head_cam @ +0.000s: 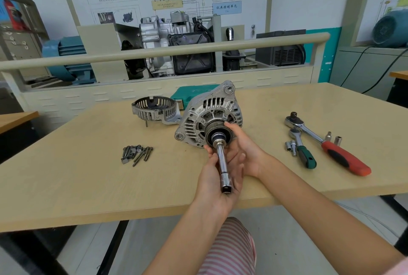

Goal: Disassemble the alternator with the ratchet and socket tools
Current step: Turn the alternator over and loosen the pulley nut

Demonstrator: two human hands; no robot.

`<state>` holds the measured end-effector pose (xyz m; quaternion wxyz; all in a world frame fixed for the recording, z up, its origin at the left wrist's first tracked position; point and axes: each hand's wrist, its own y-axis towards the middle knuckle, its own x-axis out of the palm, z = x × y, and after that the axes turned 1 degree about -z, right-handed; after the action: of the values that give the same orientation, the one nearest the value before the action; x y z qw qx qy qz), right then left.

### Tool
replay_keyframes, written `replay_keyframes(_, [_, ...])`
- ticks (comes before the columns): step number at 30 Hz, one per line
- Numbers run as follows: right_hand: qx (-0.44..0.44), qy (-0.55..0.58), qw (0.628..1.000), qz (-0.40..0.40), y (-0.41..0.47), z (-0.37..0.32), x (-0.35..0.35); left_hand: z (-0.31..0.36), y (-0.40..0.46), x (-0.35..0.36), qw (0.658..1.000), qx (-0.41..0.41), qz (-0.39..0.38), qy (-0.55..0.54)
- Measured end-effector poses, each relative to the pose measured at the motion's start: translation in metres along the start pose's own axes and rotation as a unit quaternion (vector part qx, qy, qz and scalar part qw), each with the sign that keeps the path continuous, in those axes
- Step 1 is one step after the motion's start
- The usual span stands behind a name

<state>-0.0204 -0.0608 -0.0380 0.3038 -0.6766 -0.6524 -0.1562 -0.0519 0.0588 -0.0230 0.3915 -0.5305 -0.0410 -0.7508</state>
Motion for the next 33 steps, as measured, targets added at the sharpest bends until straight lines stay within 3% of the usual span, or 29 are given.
replay_keyframes(8, [-0.017, 0.002, 1.000, 0.007, -0.0011, 0.0003, 0.0025, -0.0024, 0.0011, -0.0026, 0.999, 0.037, 0.009, -0.014])
replay_keyframes(15, [-0.006, -0.010, 1.000, 0.009, -0.0035, 0.0002, 0.0033, 0.0017, 0.0010, -0.0045, 0.999, -0.022, -0.002, -0.026])
replay_keyframes(25, [-0.014, -0.006, 1.000, 0.013, -0.0011, 0.0005, 0.0040, 0.0001, 0.0017, -0.0046, 1.000, 0.027, 0.007, -0.003])
replay_keyframes(33, [-0.003, -0.013, 1.000, 0.005, -0.0043, 0.0001, 0.0036, 0.0023, -0.0038, -0.0074, 1.000, -0.016, -0.014, -0.010])
